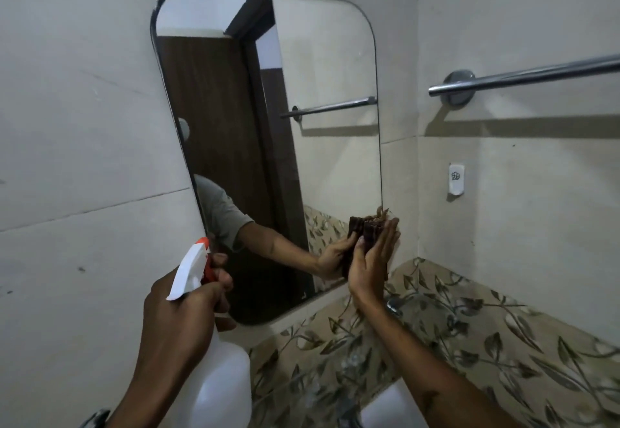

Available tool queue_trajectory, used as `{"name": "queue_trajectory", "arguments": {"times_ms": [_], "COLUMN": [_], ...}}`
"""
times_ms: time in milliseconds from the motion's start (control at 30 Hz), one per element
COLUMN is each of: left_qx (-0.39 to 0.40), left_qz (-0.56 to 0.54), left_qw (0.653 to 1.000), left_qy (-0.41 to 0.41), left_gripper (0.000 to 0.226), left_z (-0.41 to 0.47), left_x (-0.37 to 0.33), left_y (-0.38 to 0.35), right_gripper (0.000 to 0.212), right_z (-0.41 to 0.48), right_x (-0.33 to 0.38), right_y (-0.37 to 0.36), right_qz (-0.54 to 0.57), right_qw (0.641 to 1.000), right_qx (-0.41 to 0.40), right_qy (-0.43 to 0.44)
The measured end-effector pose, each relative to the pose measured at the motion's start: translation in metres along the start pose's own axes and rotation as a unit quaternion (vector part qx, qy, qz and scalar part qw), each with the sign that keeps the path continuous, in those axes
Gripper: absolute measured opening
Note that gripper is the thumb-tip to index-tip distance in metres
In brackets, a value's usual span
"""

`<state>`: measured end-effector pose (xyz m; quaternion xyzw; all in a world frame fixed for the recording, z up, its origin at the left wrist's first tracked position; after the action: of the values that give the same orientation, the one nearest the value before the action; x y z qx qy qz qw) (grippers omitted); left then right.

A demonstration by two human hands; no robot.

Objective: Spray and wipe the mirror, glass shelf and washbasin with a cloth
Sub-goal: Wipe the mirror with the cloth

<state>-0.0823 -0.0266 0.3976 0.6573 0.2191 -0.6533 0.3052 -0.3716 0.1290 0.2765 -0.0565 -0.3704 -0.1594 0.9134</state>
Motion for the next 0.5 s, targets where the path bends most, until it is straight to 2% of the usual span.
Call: {"name": "queue_trajectory", "arguments": {"times_ms": [200, 400, 500], "left_qx": [-0.006, -0.045, -0.040], "left_qz": [-0.024, -0.014, -0.038], "left_qw": [1.000, 0.999, 0.998], "left_qy": [-0.017, -0.023, -0.017], "left_gripper": [0.019, 0.047, 0.037], "left_z": [-0.006, -0.003, -0.001], "left_x": [-0.017, -0.029, -0.032], "left_y": [0.007, 0.017, 0.019], "right_gripper": [0.069, 0.065, 0.066], "right_z": [0.065, 0.175, 0.223], "right_x": [0.050, 0.128, 0.176], "right_y": [0.000, 0.009, 0.008], "right_qz": [0.005, 0.004, -0.023], "right_qw": [0.997, 0.989, 0.980], "right_qx": [-0.016, -0.040, -0.029], "right_qy": [0.070, 0.141, 0.197]}}
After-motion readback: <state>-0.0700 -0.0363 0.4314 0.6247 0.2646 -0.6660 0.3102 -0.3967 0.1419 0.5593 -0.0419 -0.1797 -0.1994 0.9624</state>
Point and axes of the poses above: each hand's wrist, its own z-axis towards the middle knuckle, its own y-axis out of the back of the hand, x = y × z, the point moved 4 cm from there along z, towards the middle knuckle, and after that the axes turned 15 degrees about y, right-handed, at the moved point
